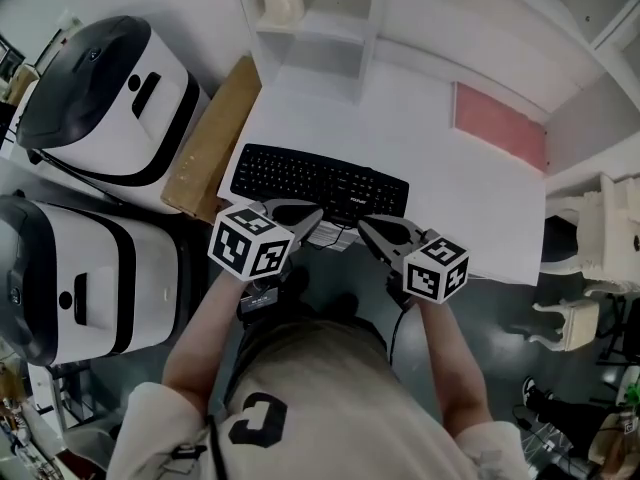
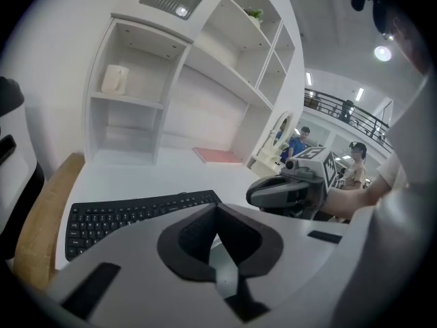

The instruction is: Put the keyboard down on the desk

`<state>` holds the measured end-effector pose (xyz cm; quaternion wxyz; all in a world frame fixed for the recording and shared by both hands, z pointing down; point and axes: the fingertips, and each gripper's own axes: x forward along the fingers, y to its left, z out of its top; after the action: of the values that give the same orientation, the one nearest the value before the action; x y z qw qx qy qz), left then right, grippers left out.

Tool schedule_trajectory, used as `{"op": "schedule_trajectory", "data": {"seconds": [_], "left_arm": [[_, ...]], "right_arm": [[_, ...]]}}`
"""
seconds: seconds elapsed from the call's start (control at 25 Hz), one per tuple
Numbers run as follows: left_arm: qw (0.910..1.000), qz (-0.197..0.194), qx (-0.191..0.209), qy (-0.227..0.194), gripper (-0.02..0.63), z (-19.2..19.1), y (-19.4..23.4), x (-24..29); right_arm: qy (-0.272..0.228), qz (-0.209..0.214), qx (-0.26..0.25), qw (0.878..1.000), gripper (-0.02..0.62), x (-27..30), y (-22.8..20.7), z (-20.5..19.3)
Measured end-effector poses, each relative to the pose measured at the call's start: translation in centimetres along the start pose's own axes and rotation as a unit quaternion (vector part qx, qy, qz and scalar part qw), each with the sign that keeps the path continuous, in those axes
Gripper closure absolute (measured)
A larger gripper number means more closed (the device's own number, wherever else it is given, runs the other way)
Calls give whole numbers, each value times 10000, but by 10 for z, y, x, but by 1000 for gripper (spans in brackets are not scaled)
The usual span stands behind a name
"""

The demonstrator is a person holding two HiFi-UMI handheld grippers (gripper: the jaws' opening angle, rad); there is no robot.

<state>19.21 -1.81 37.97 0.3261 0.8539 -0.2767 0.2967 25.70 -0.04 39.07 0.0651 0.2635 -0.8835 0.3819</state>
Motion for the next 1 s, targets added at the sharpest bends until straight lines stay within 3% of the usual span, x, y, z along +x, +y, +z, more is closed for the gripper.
{"op": "schedule_trajectory", "data": {"seconds": [0.32,0.56,1.0], "left_arm": [[9983,-450,373,-45,592,7,11,-9],[9962,-770,417,-1,592,5,34,-24],[9904,-1207,669,127,592,1,36,-29]], "right_arm": [[-197,-194,16,9996,571,29,22,13],[-273,-415,-20,9988,571,61,38,23],[-290,-752,-35,9967,571,72,50,19]]}}
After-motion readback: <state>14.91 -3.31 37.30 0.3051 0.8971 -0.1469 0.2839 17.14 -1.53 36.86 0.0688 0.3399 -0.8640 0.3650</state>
